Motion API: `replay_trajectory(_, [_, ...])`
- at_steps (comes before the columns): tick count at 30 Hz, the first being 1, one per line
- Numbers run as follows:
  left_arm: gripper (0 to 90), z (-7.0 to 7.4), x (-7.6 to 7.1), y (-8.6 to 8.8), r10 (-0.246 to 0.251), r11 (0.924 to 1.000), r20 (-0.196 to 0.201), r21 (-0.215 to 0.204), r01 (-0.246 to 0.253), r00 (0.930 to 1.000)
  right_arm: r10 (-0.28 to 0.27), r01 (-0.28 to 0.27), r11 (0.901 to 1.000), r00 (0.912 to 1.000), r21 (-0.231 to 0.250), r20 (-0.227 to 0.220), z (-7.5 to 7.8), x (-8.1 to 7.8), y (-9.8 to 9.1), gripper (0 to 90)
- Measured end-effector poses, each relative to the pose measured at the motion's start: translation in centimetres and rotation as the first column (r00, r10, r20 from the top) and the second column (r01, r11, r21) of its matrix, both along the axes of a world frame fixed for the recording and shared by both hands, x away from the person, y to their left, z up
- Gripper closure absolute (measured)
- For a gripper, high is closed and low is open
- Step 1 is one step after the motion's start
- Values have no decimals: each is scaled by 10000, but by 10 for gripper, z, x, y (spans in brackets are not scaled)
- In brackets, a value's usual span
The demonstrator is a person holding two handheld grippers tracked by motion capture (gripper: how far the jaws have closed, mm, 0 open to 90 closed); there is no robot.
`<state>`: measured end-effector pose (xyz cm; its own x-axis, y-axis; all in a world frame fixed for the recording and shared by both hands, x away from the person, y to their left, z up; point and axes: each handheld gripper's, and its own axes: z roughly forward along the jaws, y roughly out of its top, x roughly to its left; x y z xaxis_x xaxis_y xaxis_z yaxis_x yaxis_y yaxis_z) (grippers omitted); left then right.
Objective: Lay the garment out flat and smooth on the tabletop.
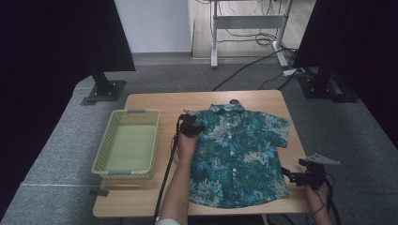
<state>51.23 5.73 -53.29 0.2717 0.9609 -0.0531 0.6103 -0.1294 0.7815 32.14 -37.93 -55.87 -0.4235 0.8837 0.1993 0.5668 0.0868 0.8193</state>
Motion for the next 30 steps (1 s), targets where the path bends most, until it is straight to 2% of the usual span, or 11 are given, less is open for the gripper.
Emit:
replay_trajectory(4, [526,-6,4,-7,-184,9995,126,249,181,9997,29,-29,10000,10000,54,5,0,0,0,0])
replay_trajectory(7, [533,-11,8,-11,-171,9993,-111,344,175,9998,36,-36,10000,10000,92,7,0,0,-1,0])
replay_trajectory(9, [546,-17,10,-13,-91,9968,-477,790,129,9988,60,-60,9999,10000,101,-25,0,0,-1,0])
replay_trajectory(10, [548,-17,10,-13,-115,9966,-351,813,143,9993,56,-56,9999,10000,93,-12,0,0,-1,0])
replay_trajectory(14, [652,-17,10,-9,53,9965,-296,832,-29,9995,102,-102,9999,9999,73,-13,0,0,-1,0])
replay_trajectory(17, [877,-17,10,-6,260,9946,-172,1011,-241,9995,116,-116,9999,9999,29,-41,0,0,0,0])
replay_trajectory(20, [899,-16,12,-3,401,9976,-269,583,-385,9988,145,-145,9999,9999,28,-69,0,0,0,0])
replay_trajectory(23, [900,-12,10,0,708,9955,-150,643,-697,9974,135,-135,9999,9999,-39,-71,0,1,1,0])
replay_trajectory(25, [900,-7,8,4,1025,9925,102,655,-1029,9947,124,-124,9999,9999,-75,-65,0,0,1,0])
replay_trajectory(27, [900,1,6,14,1128,9936,142,63,-1129,9935,134,-134,9999,9999,-90,-52,0,0,1,0])
replay_trajectory(30, [900,15,1,34,2210,9743,468,341,-2227,9741,98,-99,9998,9999,-150,-48,0,0,2,0])
